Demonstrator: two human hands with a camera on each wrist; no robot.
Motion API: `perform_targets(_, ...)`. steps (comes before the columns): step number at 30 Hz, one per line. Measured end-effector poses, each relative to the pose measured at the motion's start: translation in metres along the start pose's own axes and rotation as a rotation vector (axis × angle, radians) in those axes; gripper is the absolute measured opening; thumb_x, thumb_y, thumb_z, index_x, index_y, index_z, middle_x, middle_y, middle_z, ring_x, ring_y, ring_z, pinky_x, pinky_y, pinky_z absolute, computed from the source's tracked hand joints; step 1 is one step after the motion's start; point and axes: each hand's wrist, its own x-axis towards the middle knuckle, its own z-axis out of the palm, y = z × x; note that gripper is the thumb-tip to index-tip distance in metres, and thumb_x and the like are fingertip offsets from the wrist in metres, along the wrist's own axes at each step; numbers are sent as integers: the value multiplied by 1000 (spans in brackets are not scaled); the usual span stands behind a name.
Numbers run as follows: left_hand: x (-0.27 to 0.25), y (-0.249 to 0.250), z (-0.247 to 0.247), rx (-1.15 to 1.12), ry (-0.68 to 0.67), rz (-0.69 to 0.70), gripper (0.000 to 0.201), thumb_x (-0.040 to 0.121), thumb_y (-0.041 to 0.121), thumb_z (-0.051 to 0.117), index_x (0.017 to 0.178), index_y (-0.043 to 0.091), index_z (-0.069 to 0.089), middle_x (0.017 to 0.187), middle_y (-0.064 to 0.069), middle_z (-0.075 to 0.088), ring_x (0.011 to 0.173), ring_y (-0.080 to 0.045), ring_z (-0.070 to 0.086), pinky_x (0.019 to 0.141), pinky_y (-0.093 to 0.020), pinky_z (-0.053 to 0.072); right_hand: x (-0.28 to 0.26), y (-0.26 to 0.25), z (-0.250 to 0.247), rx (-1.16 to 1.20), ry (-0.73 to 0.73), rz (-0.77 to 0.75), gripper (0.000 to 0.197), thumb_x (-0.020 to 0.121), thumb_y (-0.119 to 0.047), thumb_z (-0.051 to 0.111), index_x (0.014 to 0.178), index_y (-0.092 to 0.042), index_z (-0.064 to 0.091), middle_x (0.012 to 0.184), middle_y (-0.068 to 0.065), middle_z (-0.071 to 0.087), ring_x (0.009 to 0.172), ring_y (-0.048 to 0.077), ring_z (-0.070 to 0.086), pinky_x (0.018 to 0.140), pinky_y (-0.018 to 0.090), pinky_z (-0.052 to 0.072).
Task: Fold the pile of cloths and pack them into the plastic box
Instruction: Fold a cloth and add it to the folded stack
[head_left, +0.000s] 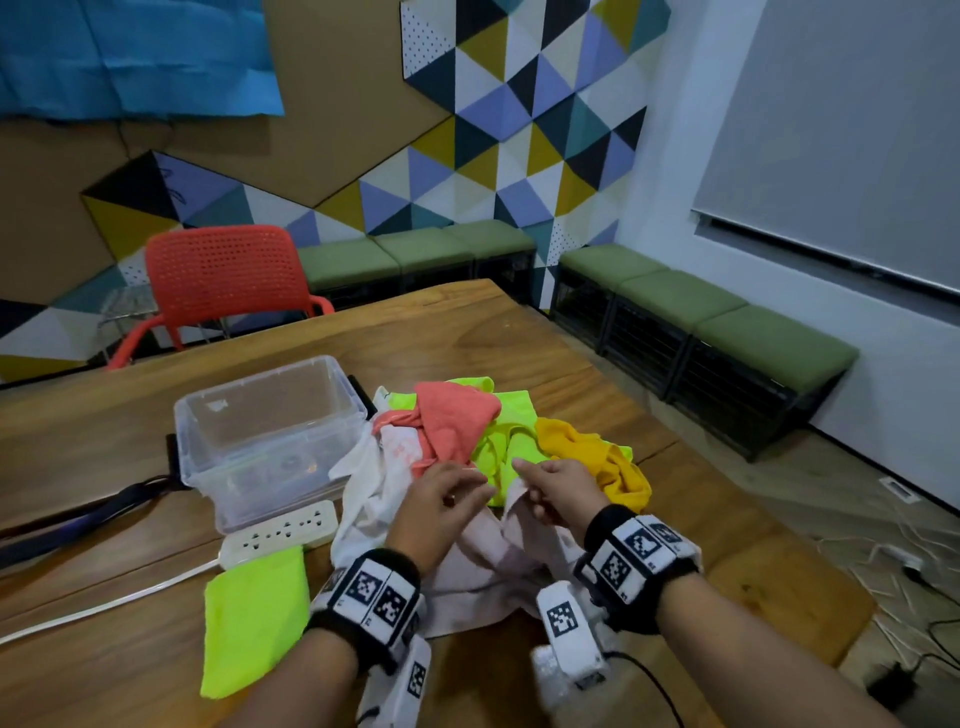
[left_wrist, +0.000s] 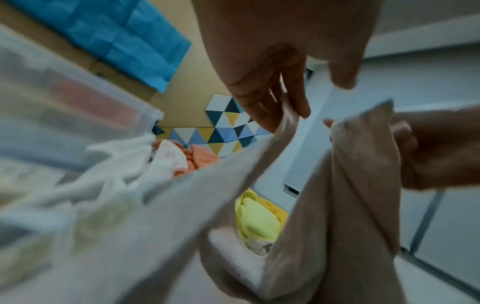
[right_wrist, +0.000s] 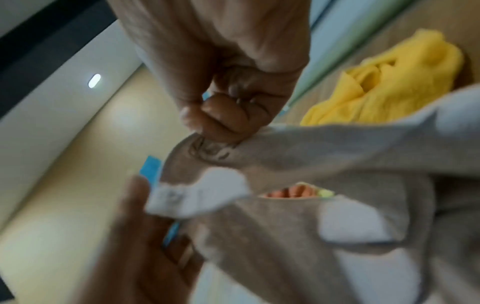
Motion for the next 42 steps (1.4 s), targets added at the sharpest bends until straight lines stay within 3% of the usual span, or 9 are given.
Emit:
perform_targets(4, -4, 8, 7, 31, -97, 36, 58, 66, 61, 60, 113, 27, 59, 106, 21, 48, 101, 7, 50, 84, -8, 43, 0, -21, -4, 312, 27, 51, 27, 92, -11, 56, 67, -4, 51, 50, 8, 54, 30, 8, 51, 34, 14, 42)
perform_targets(9, 0, 8, 17, 63, 165, 53, 20, 80, 15, 72, 98, 8, 70, 93, 5, 58, 83, -1, 54, 76, 0, 40, -3, -20, -1, 401, -72, 132, 14, 90, 3, 46, 79, 5, 54, 75, 20, 60, 46, 15, 65, 46, 17, 54)
perform_targets(16, 8, 13, 2, 95, 127, 81, 23, 74, 19, 63, 87, 3, 72, 86, 0, 64, 81, -3, 55, 73, 0, 38, -13, -29, -12, 486, -148, 40, 28, 88, 17, 31, 78, 5, 55, 56, 8, 64, 50, 12, 67, 48, 15, 54)
perform_targets(19, 9, 18, 1, 55, 179, 47, 10, 81, 11, 66, 85, 4, 70, 82, 0, 63, 77, -11, 57, 72, -4, 39, -18, -34, -12, 188, -163, -13, 28, 89, 13, 40, 73, -3, 58, 58, 5, 63, 49, 11, 64, 46, 18, 52)
perform_targets(24, 32, 55, -18, -122, 316, 47, 14, 88, 5, 59, 81, 17, 62, 74, 12, 59, 68, 14, 55, 66, -2, 41, -14, -29, -13, -856, -10, -307, 31, 81, -25, 61, 55, -30, 46, 74, 4, 45, 76, 20, 48, 65, 30, 36)
perform_targets(28, 51, 84, -36, -223, 375, 82, 13, 94, 7, 50, 88, 13, 59, 74, 12, 56, 63, 16, 53, 61, -2, 40, -19, -30, -16, -894, -146, -223, 29, 80, -45, 65, 92, -18, 66, 104, 5, 50, 115, 29, 43, 97, 42, 39)
perform_targets(30, 61, 85, -50, -201, 442, 86, 12, 96, 9, 48, 92, 12, 59, 76, 13, 55, 66, 15, 53, 62, -1, 38, -23, -31, -24, -1113, -158, -156, 42, 82, -46, 63, 108, -14, 60, 111, 10, 52, 116, 30, 44, 92, 40, 42)
perform_targets(34, 63, 70, -65, -85, 463, 21, 13, 95, 10, 48, 95, 8, 61, 80, 7, 57, 76, -6, 52, 60, 2, 35, -22, -28, -48, -1314, 149, -125, 39, 91, -35, 52, 118, -7, 57, 118, 14, 51, 115, 34, 50, 88, 39, 45)
perform_targets(42, 60, 56, -80, 10, 563, -59, 21, 96, 15, 49, 102, 1, 63, 92, -6, 60, 86, -15, 51, 66, -15, 32, -19, -57, -82, -1058, 394, -468, 32, 87, -23, 53, 117, -16, 63, 121, 10, 52, 110, 30, 53, 89, 37, 47)
